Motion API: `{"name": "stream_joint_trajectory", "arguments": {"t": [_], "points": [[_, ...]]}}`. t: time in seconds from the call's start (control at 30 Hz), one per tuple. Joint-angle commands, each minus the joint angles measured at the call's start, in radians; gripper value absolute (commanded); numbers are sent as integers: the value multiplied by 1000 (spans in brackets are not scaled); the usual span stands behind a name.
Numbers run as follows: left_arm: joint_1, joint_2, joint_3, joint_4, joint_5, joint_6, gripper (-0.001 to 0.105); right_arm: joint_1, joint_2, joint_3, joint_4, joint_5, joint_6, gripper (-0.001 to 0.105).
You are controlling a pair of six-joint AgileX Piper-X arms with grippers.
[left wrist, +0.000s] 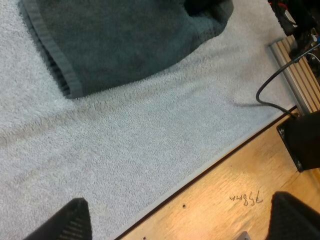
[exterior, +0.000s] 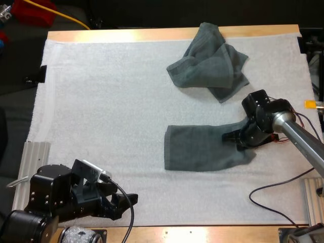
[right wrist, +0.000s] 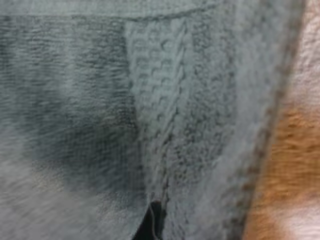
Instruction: Pick towel from pile, fold and stack
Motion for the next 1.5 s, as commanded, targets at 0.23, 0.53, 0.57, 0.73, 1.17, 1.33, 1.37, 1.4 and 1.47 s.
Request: {"name": "stream_joint_trajectory", "arguments": {"t": [0.23, 0.53, 0.57, 0.73, 1.17, 1.33, 1.37, 1.4, 1.47], "points": [[-3, -6, -8, -5, 6, 6, 70, 61, -51, -11, -16, -208, 70, 1], [-3, -6, -8, -5, 6, 6, 70, 156, -54, -11, -171, -306, 231, 1], [-3, -6, -8, -5, 6, 6, 70, 165, -54, -11, -189, -306, 250, 1], [-3, -6, -8, -1, 6, 6, 70, 194, -36, -11, -295, -313, 377, 1], [-3, -6, -8, 2, 6, 6, 70, 273, 79, -11, -373, -316, 467, 1], [-3, -6, -8, 2, 6, 6, 70, 282, 112, -11, -405, -282, 500, 1], [-3, -6, -8, 2, 6, 6, 70, 282, 114, -11, -415, -279, 510, 1], [-3, -6, -8, 2, 6, 6, 70, 282, 115, -11, -429, -273, 515, 1], [-3, -6, -8, 2, 6, 6, 70, 282, 115, -11, -459, -270, 527, 1]]}}
